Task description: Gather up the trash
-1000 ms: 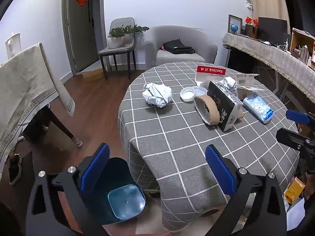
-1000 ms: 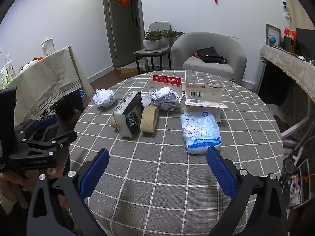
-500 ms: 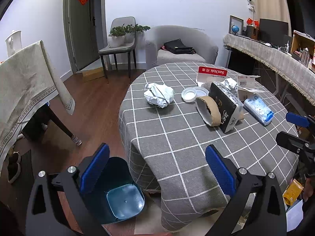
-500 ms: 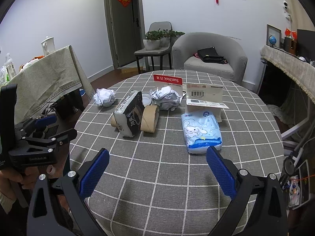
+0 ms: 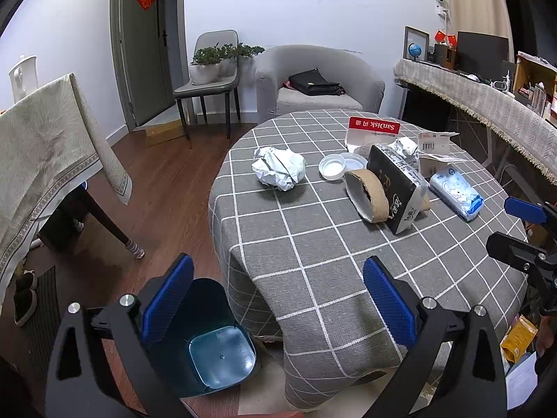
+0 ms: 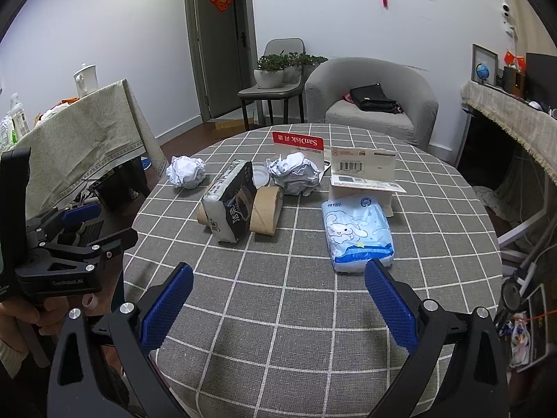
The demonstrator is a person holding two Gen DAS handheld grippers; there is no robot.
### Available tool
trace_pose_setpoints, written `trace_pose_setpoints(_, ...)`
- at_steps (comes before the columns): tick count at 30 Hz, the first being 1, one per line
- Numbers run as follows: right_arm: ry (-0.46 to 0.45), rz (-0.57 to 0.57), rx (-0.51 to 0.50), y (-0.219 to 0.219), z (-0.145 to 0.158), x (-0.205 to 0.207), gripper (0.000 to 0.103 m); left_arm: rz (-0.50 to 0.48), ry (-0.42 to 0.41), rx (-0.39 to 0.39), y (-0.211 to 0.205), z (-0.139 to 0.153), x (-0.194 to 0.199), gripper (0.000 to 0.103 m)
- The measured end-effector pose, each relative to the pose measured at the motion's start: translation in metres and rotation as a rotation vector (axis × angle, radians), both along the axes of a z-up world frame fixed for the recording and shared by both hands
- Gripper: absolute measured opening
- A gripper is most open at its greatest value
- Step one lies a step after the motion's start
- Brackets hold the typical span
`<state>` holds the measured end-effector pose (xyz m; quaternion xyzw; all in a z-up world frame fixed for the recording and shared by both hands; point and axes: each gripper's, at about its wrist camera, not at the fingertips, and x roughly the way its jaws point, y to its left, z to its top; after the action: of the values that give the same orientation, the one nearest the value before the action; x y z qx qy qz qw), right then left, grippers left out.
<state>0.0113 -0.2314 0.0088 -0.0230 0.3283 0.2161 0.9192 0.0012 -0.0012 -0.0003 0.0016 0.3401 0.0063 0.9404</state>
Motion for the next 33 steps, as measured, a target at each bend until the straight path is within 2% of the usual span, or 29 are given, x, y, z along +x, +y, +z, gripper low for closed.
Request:
trace_pose_setpoints(20,-0.004,-0.014,-0.013,-0.002,-0.003,0.001,0.099,-0.024,-0.022,0.004,-0.004,0.006,-0.005,0.099)
trace_pose_setpoints(29,-0.029,-0.032,-0.036,-0.002,0.0,-0.001,0.099,-0.037,-0.007,-0.024,-0.005,0.005,-0.002,0.098)
trace_pose_setpoints(33,-0.029,-0.038,-0.007,-0.009,0.002,0.0,0.099,-0.041,-0.026,-0.039,-0.01,0.008,-0.002,0.094)
